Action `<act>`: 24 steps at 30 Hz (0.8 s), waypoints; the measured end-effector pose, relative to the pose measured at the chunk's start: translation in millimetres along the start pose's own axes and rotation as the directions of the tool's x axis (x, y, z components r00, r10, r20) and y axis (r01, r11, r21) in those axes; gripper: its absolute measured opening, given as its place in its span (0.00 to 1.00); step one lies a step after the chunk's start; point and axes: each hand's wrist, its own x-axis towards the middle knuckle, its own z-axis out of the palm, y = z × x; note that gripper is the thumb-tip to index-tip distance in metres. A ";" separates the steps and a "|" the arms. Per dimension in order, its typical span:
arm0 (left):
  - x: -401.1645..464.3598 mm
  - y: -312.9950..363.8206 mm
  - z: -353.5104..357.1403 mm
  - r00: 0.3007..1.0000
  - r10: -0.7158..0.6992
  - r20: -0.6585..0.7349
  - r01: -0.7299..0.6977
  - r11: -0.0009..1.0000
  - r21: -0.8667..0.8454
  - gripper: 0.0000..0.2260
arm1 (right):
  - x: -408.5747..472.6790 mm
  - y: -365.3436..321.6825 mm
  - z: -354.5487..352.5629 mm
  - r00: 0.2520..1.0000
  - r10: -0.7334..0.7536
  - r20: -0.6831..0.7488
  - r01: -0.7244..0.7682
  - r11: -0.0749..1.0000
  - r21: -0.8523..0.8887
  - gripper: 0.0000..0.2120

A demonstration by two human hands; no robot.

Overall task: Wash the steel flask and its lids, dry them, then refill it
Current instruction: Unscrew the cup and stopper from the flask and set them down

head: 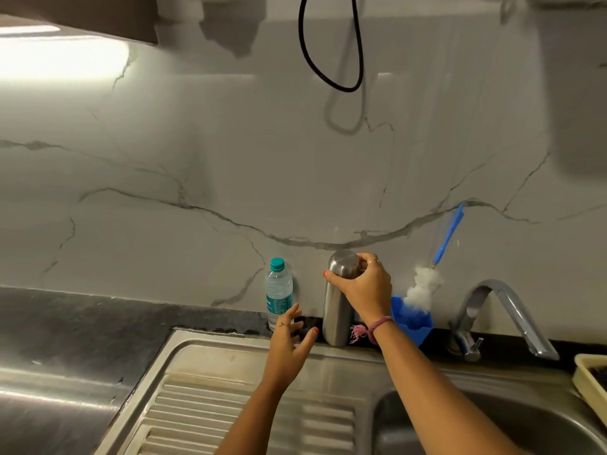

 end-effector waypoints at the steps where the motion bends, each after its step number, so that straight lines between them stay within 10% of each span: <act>1: -3.2 -0.7 -0.4 1.000 -0.001 -0.004 0.001 1.000 0.002 0.30 | -3.0 -1.1 -3.2 1.000 0.005 -0.009 -0.005 1.000 0.009 0.32; 15: -86.6 33.1 2.0 0.987 0.113 0.115 -0.115 0.993 0.012 0.49 | -66.4 -79.4 -100.7 0.982 -0.137 0.131 0.135 0.990 0.027 0.35; 24: -170.3 66.1 17.2 0.990 0.136 0.044 -0.129 0.983 -0.134 0.43 | -130.3 -126.0 -152.1 0.959 -0.158 0.236 0.144 0.987 0.073 0.31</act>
